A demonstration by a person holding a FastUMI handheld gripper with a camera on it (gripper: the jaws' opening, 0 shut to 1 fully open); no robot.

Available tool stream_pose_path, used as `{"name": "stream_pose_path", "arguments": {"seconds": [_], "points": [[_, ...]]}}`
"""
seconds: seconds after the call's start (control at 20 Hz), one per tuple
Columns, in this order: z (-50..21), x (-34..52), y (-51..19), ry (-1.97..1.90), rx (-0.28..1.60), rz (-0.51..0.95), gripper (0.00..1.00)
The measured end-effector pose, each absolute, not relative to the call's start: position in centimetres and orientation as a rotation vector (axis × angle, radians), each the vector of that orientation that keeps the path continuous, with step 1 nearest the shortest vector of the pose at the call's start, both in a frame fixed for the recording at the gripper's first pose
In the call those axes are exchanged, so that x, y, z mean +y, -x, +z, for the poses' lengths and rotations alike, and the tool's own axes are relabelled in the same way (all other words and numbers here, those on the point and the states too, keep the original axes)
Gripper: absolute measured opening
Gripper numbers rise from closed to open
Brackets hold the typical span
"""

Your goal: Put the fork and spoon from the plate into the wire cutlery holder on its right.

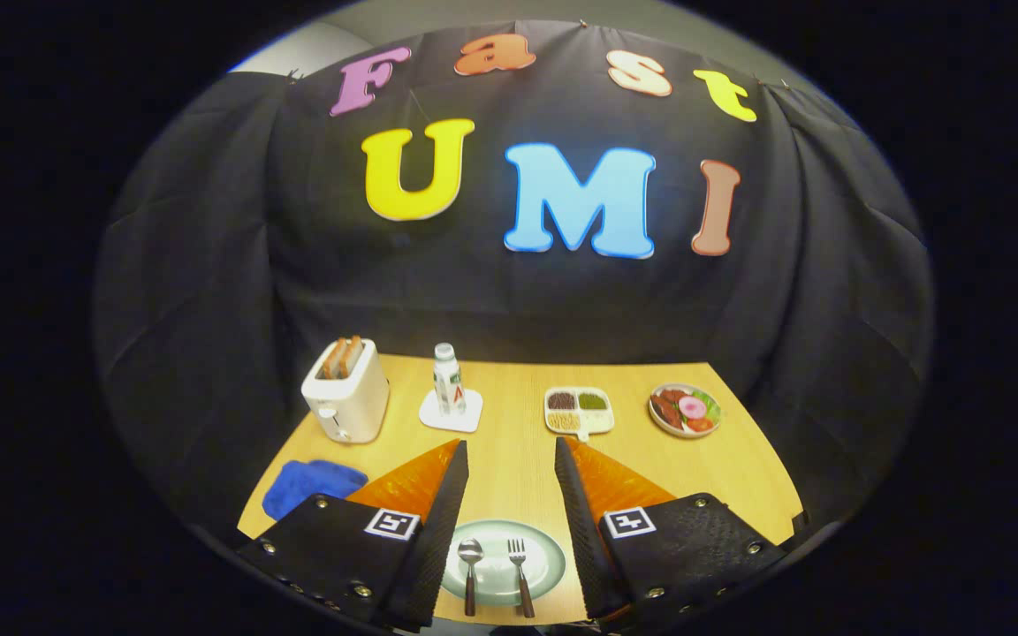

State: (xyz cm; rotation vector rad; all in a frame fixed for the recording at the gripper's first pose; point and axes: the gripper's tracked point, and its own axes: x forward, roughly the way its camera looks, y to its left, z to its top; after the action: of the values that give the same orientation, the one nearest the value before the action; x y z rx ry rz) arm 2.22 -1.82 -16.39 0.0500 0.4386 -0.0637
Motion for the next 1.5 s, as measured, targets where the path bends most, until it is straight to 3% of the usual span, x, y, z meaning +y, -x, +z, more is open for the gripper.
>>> {"name": "stream_pose_path", "arguments": {"seconds": [0.55,1.25,1.35,1.4,1.5], "points": [[-35.7,-1.3,0.7,0.087,0.988,-0.06,0.62],[-45.9,-0.6,1.9,0.072,1.26,-0.031,0.6],[-46.6,-0.8,2.2,0.083,1.287,-0.038,0.43],[-46.6,-0.3,2.1,0.053,1.291,-0.013,0.43],[-45.7,0.2,2.0,0.044,1.272,-0.01,0.25]]}}
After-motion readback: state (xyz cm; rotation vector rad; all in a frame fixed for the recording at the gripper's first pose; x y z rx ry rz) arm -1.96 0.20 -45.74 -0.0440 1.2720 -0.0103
